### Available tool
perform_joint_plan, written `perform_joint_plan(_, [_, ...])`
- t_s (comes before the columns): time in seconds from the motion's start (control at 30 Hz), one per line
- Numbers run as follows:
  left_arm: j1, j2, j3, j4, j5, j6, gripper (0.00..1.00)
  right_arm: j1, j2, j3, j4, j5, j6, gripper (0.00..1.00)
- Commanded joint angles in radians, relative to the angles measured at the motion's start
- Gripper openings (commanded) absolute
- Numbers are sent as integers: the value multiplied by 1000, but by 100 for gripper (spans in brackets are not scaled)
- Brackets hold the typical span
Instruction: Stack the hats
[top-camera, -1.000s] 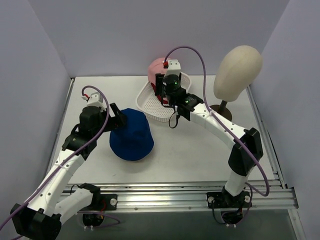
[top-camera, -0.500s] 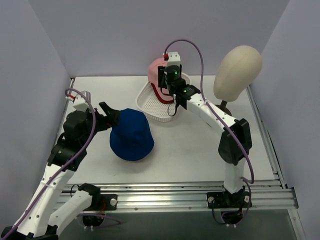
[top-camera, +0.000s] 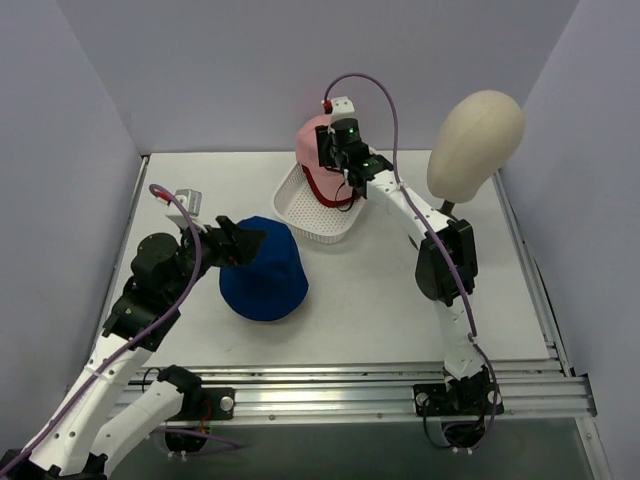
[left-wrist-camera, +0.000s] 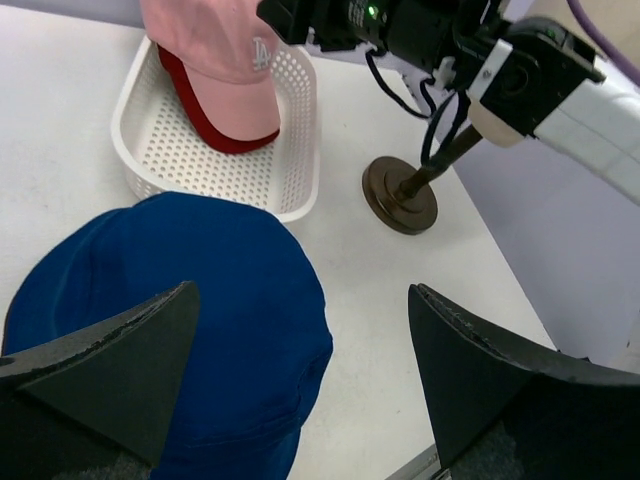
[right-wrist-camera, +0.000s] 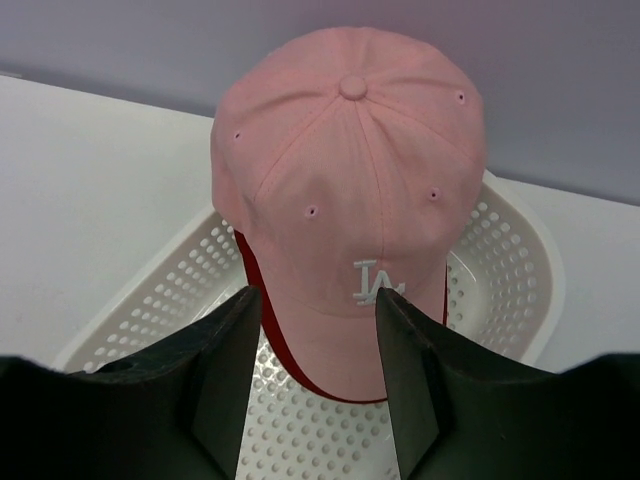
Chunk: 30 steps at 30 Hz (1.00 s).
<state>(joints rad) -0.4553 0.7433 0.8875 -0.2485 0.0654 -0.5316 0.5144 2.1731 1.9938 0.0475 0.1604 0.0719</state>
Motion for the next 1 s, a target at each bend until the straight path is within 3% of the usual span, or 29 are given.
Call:
perform_joint_plan(0.0, [-49,27,-12,98,16,8,94,-5,43,108,-40,-4,-41,45])
perform_joint_plan(0.17, [-189,60,31,65,-111,70,94,-30,97,164,-44,7,-40,45])
perform_joint_plan(0.3, [-388,91,94,28,-362,154,94,-53,114,174,-37,-38,-38,43])
perform_joint_plan(0.43, [-563,102,93,87,-429,275,94,-60,128,180,-29,-51,-58,44])
perform_joint_plan(0.6, [-594,70,13,208,-426,344,94,-76,146,191,-18,-71,-61,44])
perform_joint_plan(0.97, [-594,-80,-110,310,-466,364,94,-86,194,218,49,-136,-107,43])
